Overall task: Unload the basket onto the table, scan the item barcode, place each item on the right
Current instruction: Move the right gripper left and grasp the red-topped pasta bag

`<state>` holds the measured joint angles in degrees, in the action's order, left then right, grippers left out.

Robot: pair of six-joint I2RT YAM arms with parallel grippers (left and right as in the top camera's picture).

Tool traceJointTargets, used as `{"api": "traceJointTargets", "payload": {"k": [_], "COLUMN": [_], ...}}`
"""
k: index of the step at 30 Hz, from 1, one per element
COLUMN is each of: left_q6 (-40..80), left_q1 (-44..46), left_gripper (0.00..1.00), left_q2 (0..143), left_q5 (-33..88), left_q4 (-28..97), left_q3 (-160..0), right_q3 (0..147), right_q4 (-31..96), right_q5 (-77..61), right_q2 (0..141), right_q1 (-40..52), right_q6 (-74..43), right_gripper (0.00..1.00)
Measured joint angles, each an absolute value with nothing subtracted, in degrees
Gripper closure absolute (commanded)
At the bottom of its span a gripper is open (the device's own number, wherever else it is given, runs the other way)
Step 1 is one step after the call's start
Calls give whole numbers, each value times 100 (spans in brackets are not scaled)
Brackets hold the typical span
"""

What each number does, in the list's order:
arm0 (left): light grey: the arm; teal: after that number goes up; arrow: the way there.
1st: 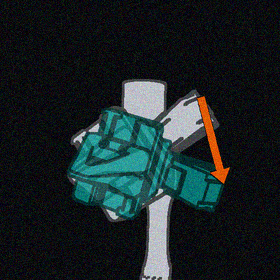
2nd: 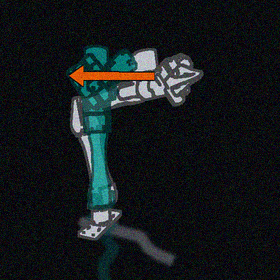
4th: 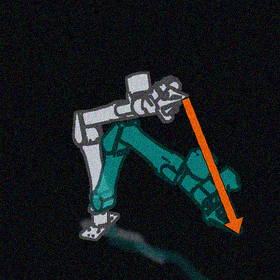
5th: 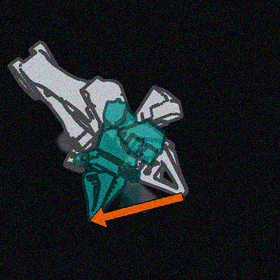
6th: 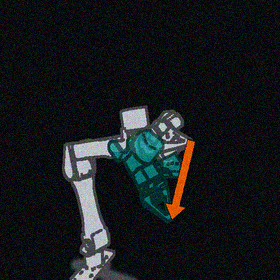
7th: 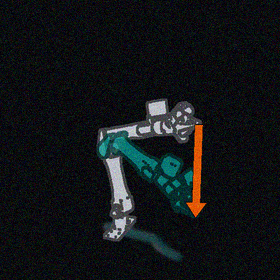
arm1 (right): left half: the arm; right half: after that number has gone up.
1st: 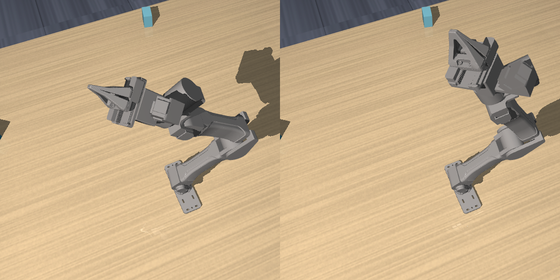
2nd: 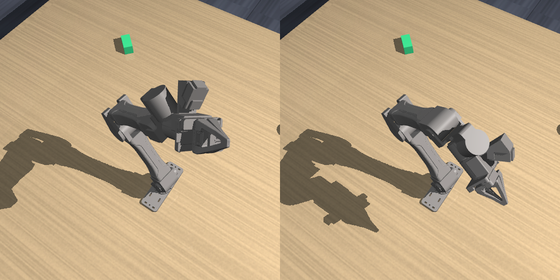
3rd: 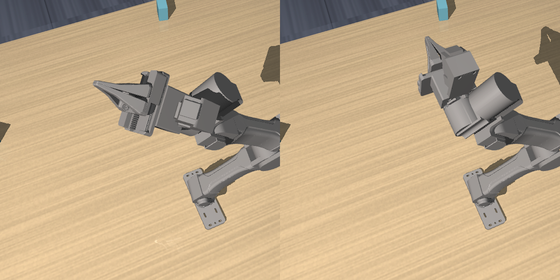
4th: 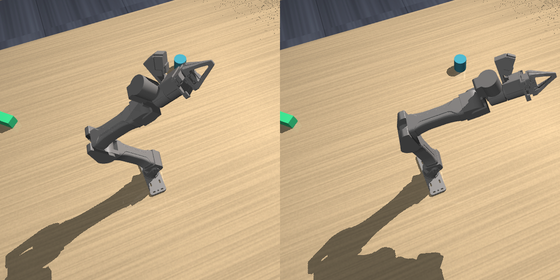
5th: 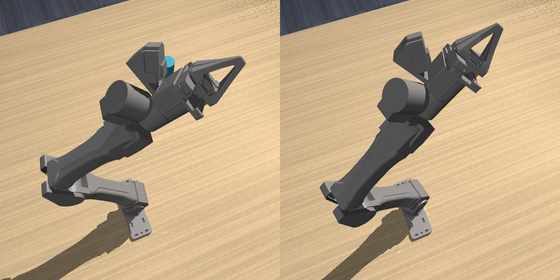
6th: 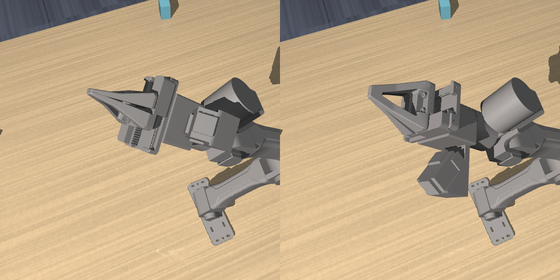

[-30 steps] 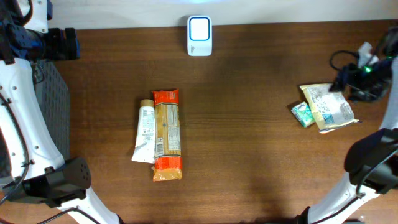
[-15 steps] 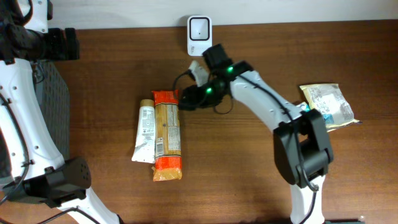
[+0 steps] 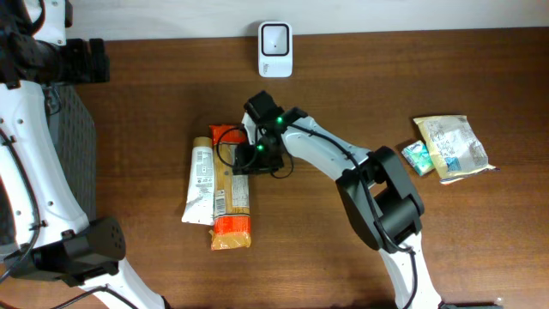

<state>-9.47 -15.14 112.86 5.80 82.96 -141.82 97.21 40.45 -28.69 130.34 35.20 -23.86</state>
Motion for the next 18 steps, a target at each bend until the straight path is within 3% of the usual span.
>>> {"api": "traceJointTargets", "payload": {"k": [2,5,10,16,18], "left_q6": [-947,-947,-947,-947,-947], "left_q1": [-1514,-1514,-1514,-1514,-1514], "left_gripper": [1,1,1,1,1], "left_q2": [11286,11286,11286,11286,11284], "left_q5": [580,580,580,580,580], "left_q4": [8296,8296,8294,8294,8296], "left_q3": [-14182,-14182,-14182,-14182,-14182], "right_q3": [9721,9723,9771,9887,10047], "right_q4": [3975,3844,3782,4136,5028], "right_q5": [-2849,-2836,-3033,-3074,-2808], "right_q2": [13047,13104,13141,13111,12978], "right_q1": [3594,3732,3809,3789,3741], "right_q6": [-2405,-2434,-2532,-2318,-2005], "right_gripper": [53,75,96,96,96]}}
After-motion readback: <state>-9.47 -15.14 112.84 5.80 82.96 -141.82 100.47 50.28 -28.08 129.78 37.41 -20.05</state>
